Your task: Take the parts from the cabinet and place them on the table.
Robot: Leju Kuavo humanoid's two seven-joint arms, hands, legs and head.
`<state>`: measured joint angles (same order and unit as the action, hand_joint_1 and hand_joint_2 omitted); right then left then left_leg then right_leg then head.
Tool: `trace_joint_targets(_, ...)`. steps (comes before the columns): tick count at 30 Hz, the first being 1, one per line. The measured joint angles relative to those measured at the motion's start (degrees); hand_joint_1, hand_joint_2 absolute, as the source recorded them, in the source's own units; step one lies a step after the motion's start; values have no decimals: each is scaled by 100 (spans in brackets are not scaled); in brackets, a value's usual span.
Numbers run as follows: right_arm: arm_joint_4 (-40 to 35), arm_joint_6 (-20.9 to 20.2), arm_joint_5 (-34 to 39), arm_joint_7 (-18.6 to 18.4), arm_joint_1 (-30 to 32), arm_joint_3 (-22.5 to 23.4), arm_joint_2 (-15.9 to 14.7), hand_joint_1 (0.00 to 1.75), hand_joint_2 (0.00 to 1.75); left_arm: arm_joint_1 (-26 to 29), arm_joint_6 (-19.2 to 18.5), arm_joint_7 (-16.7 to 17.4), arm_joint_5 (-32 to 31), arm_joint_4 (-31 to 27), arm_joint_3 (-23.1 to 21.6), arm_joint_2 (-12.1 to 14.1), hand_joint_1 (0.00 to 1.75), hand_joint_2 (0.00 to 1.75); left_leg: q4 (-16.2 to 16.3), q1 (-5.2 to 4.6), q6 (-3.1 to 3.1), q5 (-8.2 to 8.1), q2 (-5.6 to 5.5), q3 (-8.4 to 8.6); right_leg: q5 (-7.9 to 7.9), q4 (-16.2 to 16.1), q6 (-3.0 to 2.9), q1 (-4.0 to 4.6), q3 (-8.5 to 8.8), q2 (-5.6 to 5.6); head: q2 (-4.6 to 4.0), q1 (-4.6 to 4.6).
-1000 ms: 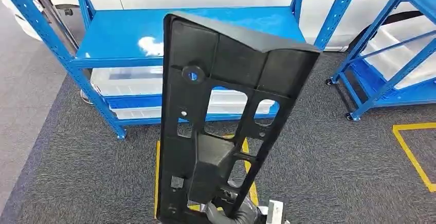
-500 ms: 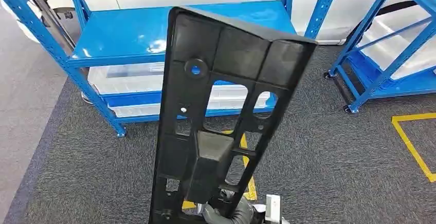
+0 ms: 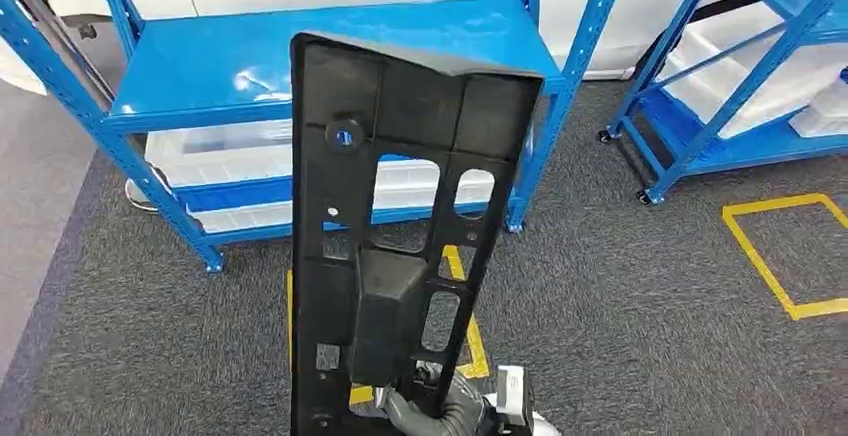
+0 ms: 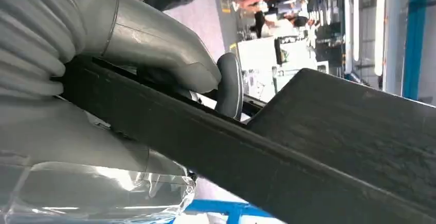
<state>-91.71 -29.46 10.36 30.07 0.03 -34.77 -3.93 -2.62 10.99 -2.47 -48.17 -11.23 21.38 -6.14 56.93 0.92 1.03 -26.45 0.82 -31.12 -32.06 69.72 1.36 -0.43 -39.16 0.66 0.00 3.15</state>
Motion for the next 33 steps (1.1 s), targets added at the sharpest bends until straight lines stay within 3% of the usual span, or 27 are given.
trace_joint_targets(1,18,0,0,0,1,-11,-4,169,175,16,0,4,0,0,4,2,0,175,6,-7,2,2,59,-17,-161,425,15,-7,-187,-6,0,0)
trace_joint_targets(2,35,0,2,0,1,-15,-9,169,175,24,-4,15,0,0,9,4,0,175,13,-15,3,2,116,-28,-186,628,23,-18,-270,-11,0,0)
trace_joint_targets(3,57,0,4,0,2,-20,-15,169,175,28,-22,28,0,0,9,4,0,175,19,-21,3,2,169,-30,-85,545,23,-29,-213,-24,0,0)
trace_joint_targets(4,72,0,13,0,1,-24,-17,169,175,27,-37,33,0,0,9,0,0,175,23,-26,0,0,215,-27,126,198,10,-31,-8,-53,0,0)
trace_joint_targets(5,77,2,22,0,-2,-29,-17,169,175,22,-44,29,-2,0,9,-4,0,175,25,-30,-9,-6,264,-16,397,-395,-18,-28,319,-115,0,0)
trace_joint_targets(6,79,2,31,0,-12,-29,-17,169,175,20,-44,-4,0,0,9,-7,0,175,26,-36,-19,-12,301,-1,596,-934,-57,-16,621,-270,0,0)
trace_joint_targets(7,85,17,44,0,-38,-33,-17,169,175,22,-39,-37,0,0,9,-7,0,175,26,-61,-49,-15,335,4,491,-1175,-94,43,735,-507,0,0)
trace_joint_targets(11,118,81,120,-9,-64,-61,-15,169,175,-76,-22,-15,0,-2,11,-39,0,175,12,-84,-167,1,498,16,575,-1196,-206,73,642,-273,0,0)
trace_joint_targets(12,118,94,125,-13,-61,-66,-13,169,175,-126,-31,-22,-11,-2,11,-48,0,175,57,-66,-214,-63,412,-25,625,-1249,-259,2,671,-224,0,0)
trace_joint_targets(13,118,109,129,-17,-75,-66,-13,169,175,-162,-50,-44,-44,-2,11,-50,0,175,217,-59,-228,-210,197,-72,645,-1258,-296,2,658,-187,0,0)
trace_joint_targets(14,118,114,127,-26,-86,-68,-7,169,175,-179,-61,-59,-50,-2,11,-55,0,175,419,-54,-230,-351,100,-151,651,-1258,-309,3,645,-160,0,2)
trace_joint_targets(15,118,129,129,-37,-92,-72,11,169,175,-201,-83,-72,-63,-2,9,-59,0,175,1070,-39,-248,-704,-11,-421,666,-1257,-332,9,626,-75,0,2)
trace_joint_targets(16,118,157,129,-41,-89,-74,13,169,175,-217,-98,-74,-79,-2,9,-59,0,175,1567,-38,-258,-907,-34,-636,674,-1251,-339,15,611,-9,0,0)
trace_joint_targets(17,120,181,125,-46,-81,-74,11,169,175,-231,-131,-81,-111,-2,9,-59,0,175,1871,-37,-264,-974,-35,-765,679,-1244,-337,18,601,63,0,2)
trace_joint_targets(18,120,199,118,-48,-74,-74,13,169,175,-228,-179,-83,-142,-2,4,-59,0,175,1853,-32,-264,-876,-35,-754,684,-1234,-330,17,601,155,0,2)
trace_joint_targets(19,118,225,109,-48,-70,-74,13,169,175,-230,-219,-72,-175,-2,-4,-59,0,175,1561,-26,-258,-667,-42,-606,687,-1220,-323,14,605,237,0,2)
trace_joint_targets(20,118,266,103,-46,-69,-74,13,169,175,-243,-249,-50,-196,-2,-11,-55,0,175,1072,-18,-250,-395,-66,-371,683,-1203,-315,11,610,316,0,2)
trace_joint_targets(21,118,291,96,-39,-67,-74,13,169,175,-259,-278,-3,-230,-2,-13,-48,0,175,488,-4,-241,-114,-175,-93,676,-1179,-294,7,612,390,0,2)
trace_joint_targets(22,118,295,96,-31,-59,-74,13,169,175,-256,-288,46,-240,-2,-15,-44,0,175,164,23,-221,-104,-415,57,667,-1161,-270,1,595,438,0,0)
trace_joint_targets(23,116,308,96,-17,-56,-74,11,169,175,-237,-310,107,-251,-2,-15,-42,0,175,42,33,-222,-151,-571,69,676,-1102,-222,25,540,503,0,0)
trace_joint_targets(26,116,317,94,18,10,-74,2,169,175,-262,-306,203,-308,-2,-28,-24,0,175,102,-13,-157,-124,-410,60,748,-1148,-101,-21,471,682,0,0)
trace_joint_targets(27,116,315,94,18,15,-74,-4,169,175,-248,-304,205,-315,-2,-37,-37,0,175,36,56,-104,-86,-322,63,739,-1128,-69,-1,451,737,0,0)
trace_joint_targets(28,114,315,94,22,23,-74,-2,169,175,-247,-304,205,-328,-2,-50,-33,0,175,24,45,-57,-66,-239,68,629,-1006,-57,22,394,439,0,-2)
trace_joint_targets(29,114,315,94,26,13,-74,-4,169,175,-245,-304,203,-332,-2,-63,-35,0,175,24,40,-23,-61,-172,53,424,-696,-40,24,249,199,0,0)
trace_joint_targets(30,114,317,94,24,11,-74,-2,169,175,-234,-304,203,-332,-2,-74,-39,0,175,24,24,-20,-62,-94,44,178,-219,-15,15,23,53,0,0)
trace_joint_targets(32,118,326,94,26,21,-74,-4,169,175,-203,-304,205,-323,-2,-83,-26,0,175,27,8,-17,-64,75,28,-143,656,16,-10,-380,-28,0,0)
trace_joint_targets(33,120,330,94,24,30,-74,-4,169,175,-200,-302,208,-323,-2,-92,-20,0,175,27,3,-18,-65,155,29,-106,738,25,-24,-413,-39,0,0)
